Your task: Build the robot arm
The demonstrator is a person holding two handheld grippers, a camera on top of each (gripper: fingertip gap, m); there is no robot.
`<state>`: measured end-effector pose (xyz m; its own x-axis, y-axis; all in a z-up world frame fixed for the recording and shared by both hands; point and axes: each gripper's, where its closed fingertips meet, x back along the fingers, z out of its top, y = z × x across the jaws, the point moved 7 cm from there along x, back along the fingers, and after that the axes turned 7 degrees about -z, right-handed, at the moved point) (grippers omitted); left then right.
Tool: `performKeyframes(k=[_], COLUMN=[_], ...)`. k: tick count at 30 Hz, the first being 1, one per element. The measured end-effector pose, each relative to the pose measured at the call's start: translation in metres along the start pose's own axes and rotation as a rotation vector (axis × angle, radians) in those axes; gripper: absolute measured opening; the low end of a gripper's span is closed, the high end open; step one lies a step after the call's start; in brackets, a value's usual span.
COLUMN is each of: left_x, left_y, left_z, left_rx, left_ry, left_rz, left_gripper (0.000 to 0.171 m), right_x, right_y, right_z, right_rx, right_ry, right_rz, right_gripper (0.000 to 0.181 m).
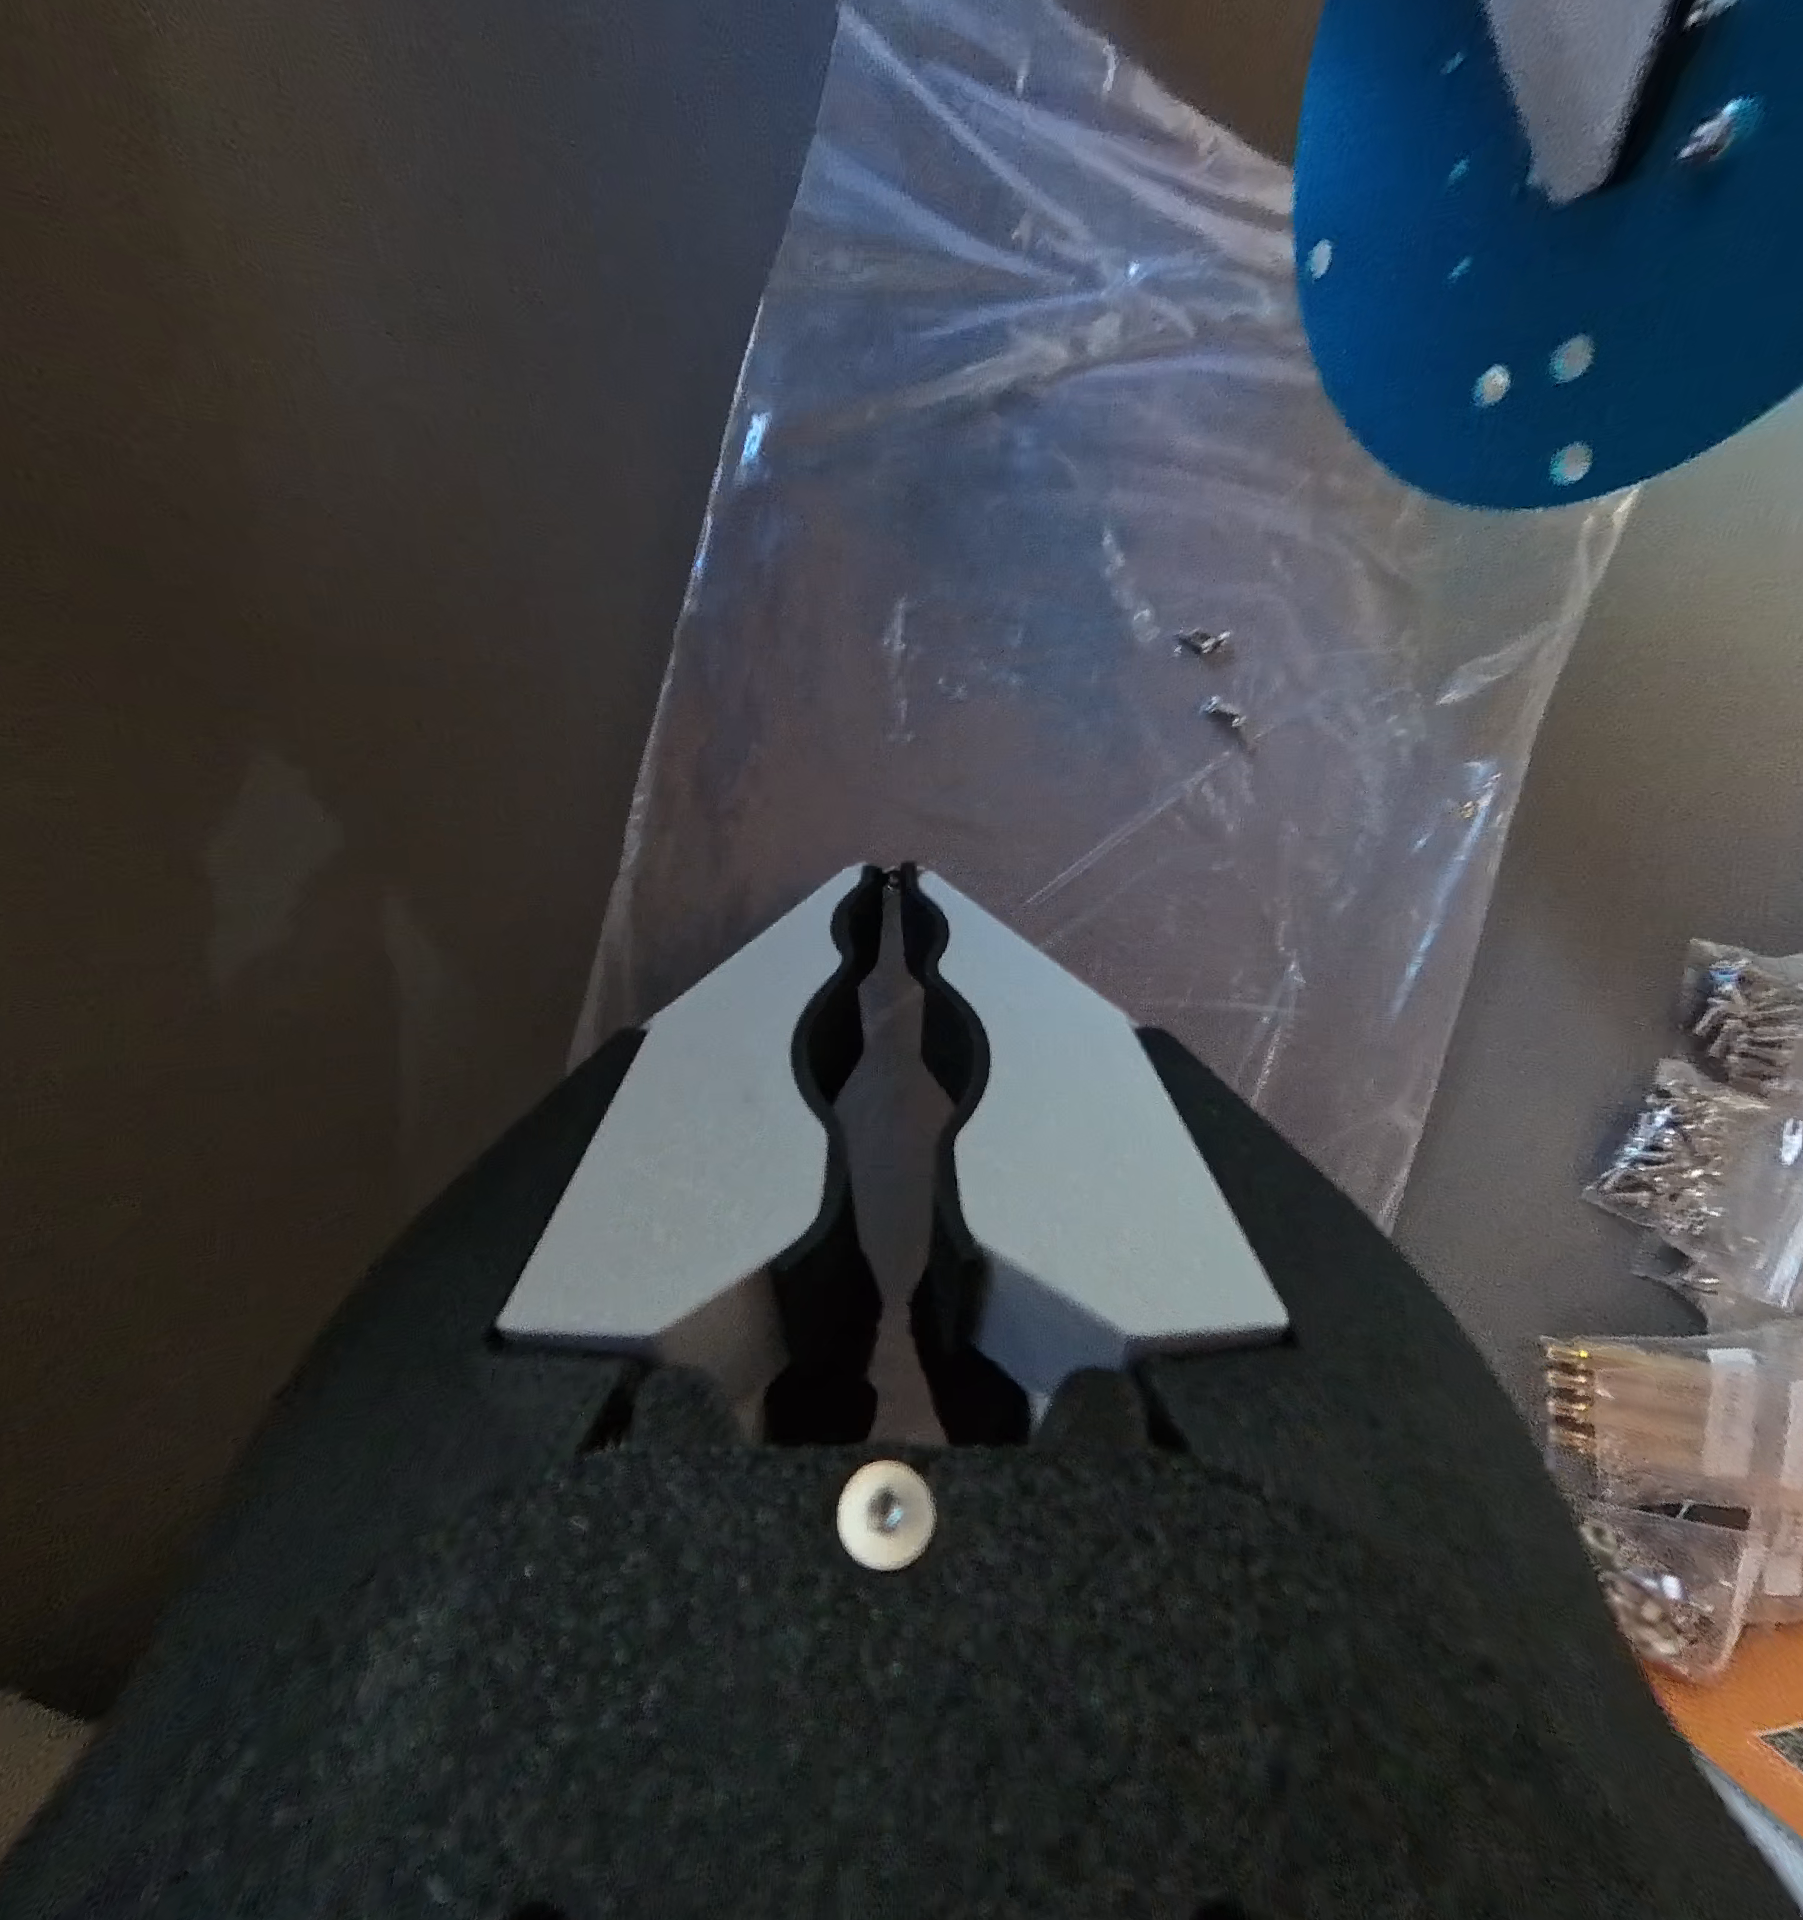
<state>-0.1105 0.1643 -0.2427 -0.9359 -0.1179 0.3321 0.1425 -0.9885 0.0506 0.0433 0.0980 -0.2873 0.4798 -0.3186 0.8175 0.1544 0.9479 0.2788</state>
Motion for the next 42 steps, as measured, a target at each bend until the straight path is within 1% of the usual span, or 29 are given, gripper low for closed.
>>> performKeyframes(k=[6,13,15,18,19,20,22,24,25,26,28,30,31,33,35,36,38,40,42], left_x=[-0.001,-0.002,-0.002,-0.001,-0.001,-0.001,-0.001,-0.002,-0.002,-0.002,-0.002,-0.002,-0.002,-0.001,-0.002,-0.002,-0.001,-0.001,-0.002], left_y=[0.004,0.009,0.010,0.013,0.014,0.014,0.015,0.016,0.017,0.017,0.019,0.021,0.023,0.025,0.028,0.029,0.030,0.032,0.033], left_z=[0.000,0.001,0.001,0.004,0.004,0.004,0.004,0.004,0.004,0.003,0.004,0.005,0.006,0.007,0.007,0.007,0.008,0.009,0.009], left_rx=[-0.008,0.016,0.026,0.038,0.037,0.034,0.031,0.032,0.034,0.035,0.045,0.053,0.054,0.048,0.043,0.040,0.032,0.018,0.000], left_ry=[0.001,0.016,0.028,0.051,0.053,0.052,0.049,0.050,0.049,0.050,0.058,0.072,0.075,0.081,0.080,0.083,0.090,0.089,0.083], left_rz=[-0.021,-0.074,-0.097,-0.133,-0.136,-0.137,-0.140,-0.144,-0.150,-0.154,-0.173,-0.199,-0.211,-0.222,-0.241,-0.250,-0.247,-0.247,-0.234], left_gripper=[0.001,0.001,0.001,0.001,0.001,0.001,0.001,0.001,0.001,0.001,0.001,0.001,0.001,0.001,0.001,0.001,0.001,0.001,0.001], right_x=[0.000,0.001,0.005,0.020,0.023,0.022,0.017,0.013,0.012,0.014,0.023,0.031,0.032,0.029,0.028,0.027,0.027,0.027,0.025], right_y=[-0.001,0.001,0.004,0.020,0.022,0.023,0.021,0.020,0.023,0.026,0.037,0.045,0.046,0.045,0.042,0.043,0.044,0.045,0.046], right_z=[-0.001,-0.003,0.000,0.011,0.010,0.007,-0.001,-0.003,-0.001,0.003,0.013,0.020,0.023,0.028,0.034,0.035,0.034,0.033,0.031], right_rx=[-0.027,-0.073,-0.095,-0.189,-0.213,-0.225,-0.215,-0.196,-0.197,-0.210,-0.280,-0.379,-0.415,-0.433,-0.426,-0.427,-0.427,-0.447,-0.450], right_ry=[-0.020,0.009,0.058,0.242,0.266,0.258,0.199,0.171,0.187,0.230,0.380,0.543,0.594,0.648,0.700,0.705,0.737,0.757,0.767], right_rz=[0.030,0.072,0.075,0.046,0.057,0.080,0.086,0.066,0.040,0.017,-0.021,0.007,0.042,0.091,0.105,0.088,0.098,0.166,0.191], right_gripper=[0.002,0.008,0.011,0.013,0.014,0.015,0.016,0.015,0.015,0.017,0.021,0.023,0.027,0.025,0.017,0.007,0.004,0.003,0.003])
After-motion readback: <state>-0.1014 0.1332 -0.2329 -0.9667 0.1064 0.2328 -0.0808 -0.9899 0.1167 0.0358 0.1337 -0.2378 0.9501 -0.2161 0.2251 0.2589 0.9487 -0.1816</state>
